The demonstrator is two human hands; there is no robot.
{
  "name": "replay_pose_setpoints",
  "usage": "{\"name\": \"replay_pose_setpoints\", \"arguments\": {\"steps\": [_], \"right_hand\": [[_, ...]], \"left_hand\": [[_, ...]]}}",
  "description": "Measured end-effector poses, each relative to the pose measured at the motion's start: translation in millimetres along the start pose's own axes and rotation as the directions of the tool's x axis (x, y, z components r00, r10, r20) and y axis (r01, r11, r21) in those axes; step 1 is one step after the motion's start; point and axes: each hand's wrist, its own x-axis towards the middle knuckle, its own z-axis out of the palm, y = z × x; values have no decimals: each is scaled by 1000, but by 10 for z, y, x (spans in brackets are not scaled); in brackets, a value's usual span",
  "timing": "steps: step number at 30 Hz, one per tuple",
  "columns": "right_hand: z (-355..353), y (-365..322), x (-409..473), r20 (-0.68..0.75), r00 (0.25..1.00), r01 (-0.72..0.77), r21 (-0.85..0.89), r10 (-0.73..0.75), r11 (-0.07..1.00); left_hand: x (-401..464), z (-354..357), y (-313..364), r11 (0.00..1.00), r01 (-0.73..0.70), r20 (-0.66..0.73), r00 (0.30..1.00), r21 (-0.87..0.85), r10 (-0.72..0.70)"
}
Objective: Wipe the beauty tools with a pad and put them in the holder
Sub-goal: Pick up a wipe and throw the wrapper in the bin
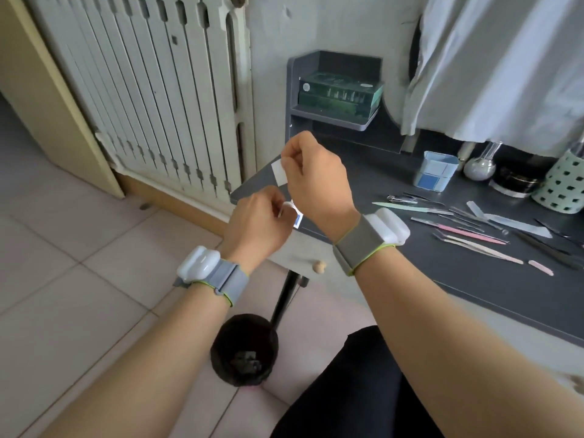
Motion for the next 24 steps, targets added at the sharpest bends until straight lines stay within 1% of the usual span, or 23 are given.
{"name": "replay_pose_setpoints", "arguments": {"steps": [4,7,10,13,17,21,24], "right_hand": [[208,-98,-112,44,997,66,-52,-64,996],[332,-123,-190,77,989,134,-102,-126,986],[388,-121,-235,92,983,170,-122,-159,978],[452,-97,-252,103,981,178,-130,-165,975],[606,-153,-275,84,981,186,-144,-175,972],[814,-221,-328,101,980,187,-141,-174,972],[914,-185,-358,107,977,201,-154,-186,967]], "left_hand": [[-135,13,-233,996,93,4,996,-14,-93],[-272,38,-378,984,165,55,985,-73,-161],[-390,34,-478,976,216,111,970,5,-215],[-497,86,-607,969,245,147,958,25,-246],[-611,270,-785,936,342,139,926,85,-351],[-672,487,-1084,931,351,200,910,98,-364],[-714,686,-1337,912,377,228,885,160,-406]]}}
